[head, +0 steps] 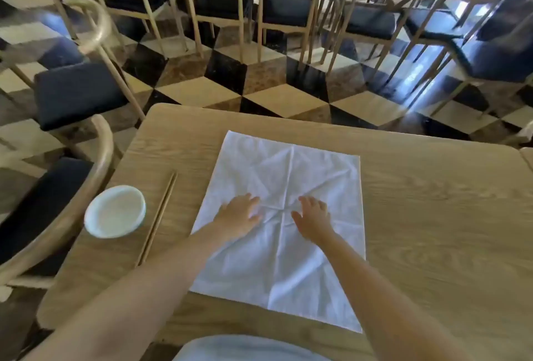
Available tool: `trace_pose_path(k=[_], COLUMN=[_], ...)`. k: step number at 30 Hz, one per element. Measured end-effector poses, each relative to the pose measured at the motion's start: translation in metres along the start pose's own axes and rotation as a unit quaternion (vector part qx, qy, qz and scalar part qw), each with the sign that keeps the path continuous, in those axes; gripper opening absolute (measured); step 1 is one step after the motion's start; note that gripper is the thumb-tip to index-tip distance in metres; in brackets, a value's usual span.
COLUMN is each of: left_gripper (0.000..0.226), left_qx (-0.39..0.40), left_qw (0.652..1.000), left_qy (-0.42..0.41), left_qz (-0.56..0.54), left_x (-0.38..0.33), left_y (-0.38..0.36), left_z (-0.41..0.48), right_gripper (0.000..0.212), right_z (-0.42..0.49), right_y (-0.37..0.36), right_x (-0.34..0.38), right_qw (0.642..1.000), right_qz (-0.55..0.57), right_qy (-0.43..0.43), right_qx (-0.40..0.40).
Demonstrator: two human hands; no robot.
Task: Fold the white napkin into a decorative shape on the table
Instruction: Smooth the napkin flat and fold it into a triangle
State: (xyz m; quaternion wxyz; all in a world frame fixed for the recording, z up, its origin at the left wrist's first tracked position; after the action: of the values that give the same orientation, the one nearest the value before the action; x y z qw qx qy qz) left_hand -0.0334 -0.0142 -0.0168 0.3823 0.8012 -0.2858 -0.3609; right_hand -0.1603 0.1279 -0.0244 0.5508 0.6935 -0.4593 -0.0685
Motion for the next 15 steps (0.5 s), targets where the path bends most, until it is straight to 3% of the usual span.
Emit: trace_pose_path(k=[3,9,15], left_gripper=[0.056,0.062,0.066], left_qx=[-0.012,-0.066,-0.153], left_qw=[0.998,0.993,0.982], left_qy=[0.002,0.019,0.047], left_qz=[0.06,0.1,0.099], left_x=[0.007,0.018,0.006], left_y=[-0.024,-0.053,-0.064], left_z=[-0.002,-0.008,-0.011], right_gripper=[0.062,0.071,0.066], right_z=[-0.004,-0.006,0.009], right_y=[-0.021,-0.042,-0.026], right_x=[-0.016,-0.033,-0.056], right_qw=[0.998,0.995,0.991], right_qz=[-0.017,-0.077,-0.114], right_qy=[-0.06,-0.017,0.013], right_qx=[-0.017,-0.056,-0.071])
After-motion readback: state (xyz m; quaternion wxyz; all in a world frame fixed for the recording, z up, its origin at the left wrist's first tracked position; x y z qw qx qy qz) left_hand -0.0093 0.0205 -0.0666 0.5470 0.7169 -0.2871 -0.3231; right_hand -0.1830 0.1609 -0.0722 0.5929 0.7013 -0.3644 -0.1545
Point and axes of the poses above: each hand's wrist, its own z-axis towards the middle knuckle, its own y-axis out of the back of the hand, x = y × z, the point moved 4 cm from there along z, towards the middle knuckle, and after that the axes turned 4 degrees about y, right-handed, at the moved point
